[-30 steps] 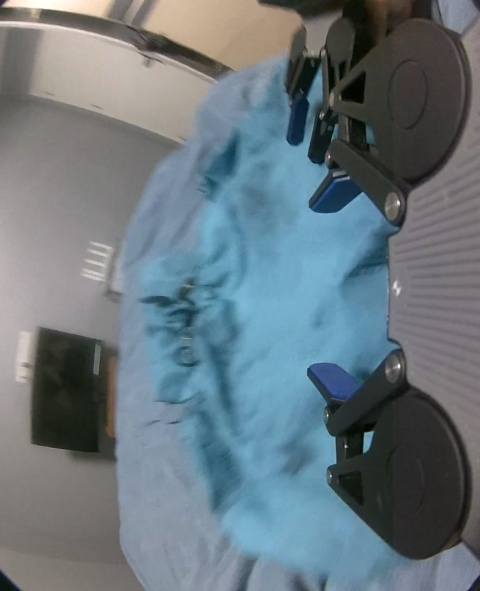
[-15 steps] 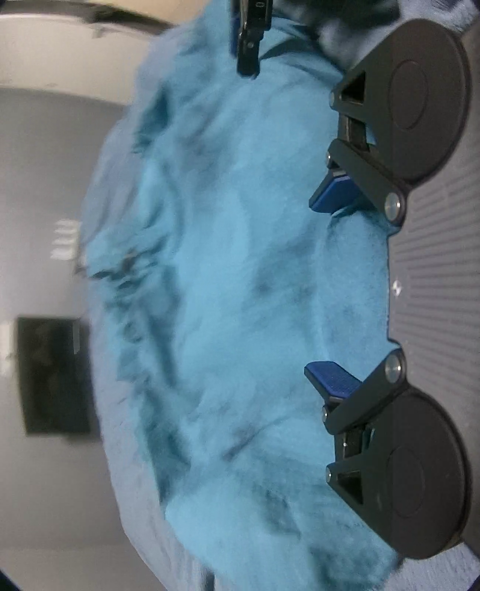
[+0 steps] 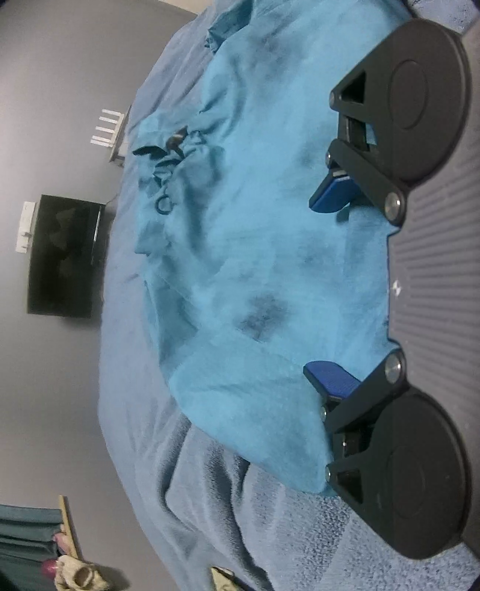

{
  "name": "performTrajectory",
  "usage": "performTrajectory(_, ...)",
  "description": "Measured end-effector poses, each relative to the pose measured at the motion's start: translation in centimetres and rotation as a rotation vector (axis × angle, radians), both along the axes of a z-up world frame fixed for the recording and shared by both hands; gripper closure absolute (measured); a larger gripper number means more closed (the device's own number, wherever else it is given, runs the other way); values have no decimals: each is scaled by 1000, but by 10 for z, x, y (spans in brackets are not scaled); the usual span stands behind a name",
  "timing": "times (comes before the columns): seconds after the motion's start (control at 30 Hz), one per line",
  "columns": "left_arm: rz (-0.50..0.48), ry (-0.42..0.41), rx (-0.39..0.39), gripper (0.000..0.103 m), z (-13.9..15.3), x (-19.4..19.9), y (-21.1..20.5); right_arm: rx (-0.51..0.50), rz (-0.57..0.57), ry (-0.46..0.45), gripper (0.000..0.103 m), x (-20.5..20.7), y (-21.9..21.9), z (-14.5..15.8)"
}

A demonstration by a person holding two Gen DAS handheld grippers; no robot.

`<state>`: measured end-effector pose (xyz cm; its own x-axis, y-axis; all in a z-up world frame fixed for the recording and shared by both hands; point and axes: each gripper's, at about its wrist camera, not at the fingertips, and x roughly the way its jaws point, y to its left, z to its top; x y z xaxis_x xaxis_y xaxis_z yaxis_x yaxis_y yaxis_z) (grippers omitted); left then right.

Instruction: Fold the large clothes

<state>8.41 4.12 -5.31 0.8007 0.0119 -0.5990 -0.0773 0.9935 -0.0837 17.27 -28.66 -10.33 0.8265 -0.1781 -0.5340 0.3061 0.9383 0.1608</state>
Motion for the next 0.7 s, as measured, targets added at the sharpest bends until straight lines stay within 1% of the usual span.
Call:
performTrajectory(0.03,-5,-15,-16,15,1,-2,1,18,8,-22,39,-4,1,2)
performTrajectory(0.1,-17,-41,-55,14,6,-6,3,45,32,-70,35,-10,0,8)
performTrajectory(0.17,-27,-69,-94,14,14,-2,5,30,61,-96,35,-8,6,9)
performTrajectory(0.23,-41,-84,-112,14,21,4,3,-5,110,-113,33,-7,16,12)
performTrajectory(0.3,-64,-81,-120,12,28,14,-1,-50,163,-127,31,-7,27,16)
performTrajectory(0.4,-121,-63,-149,12,33,34,-13,-112,249,-158,23,-2,44,19)
performTrajectory(0.47,-154,-61,-168,12,35,48,-21,-135,300,-157,22,4,53,20)
performTrajectory(0.57,-200,-58,-158,12,34,71,-36,-166,350,-150,22,13,62,18)
performTrajectory(0.7,-265,-36,-93,12,27,100,-57,-240,400,-148,22,33,71,14)
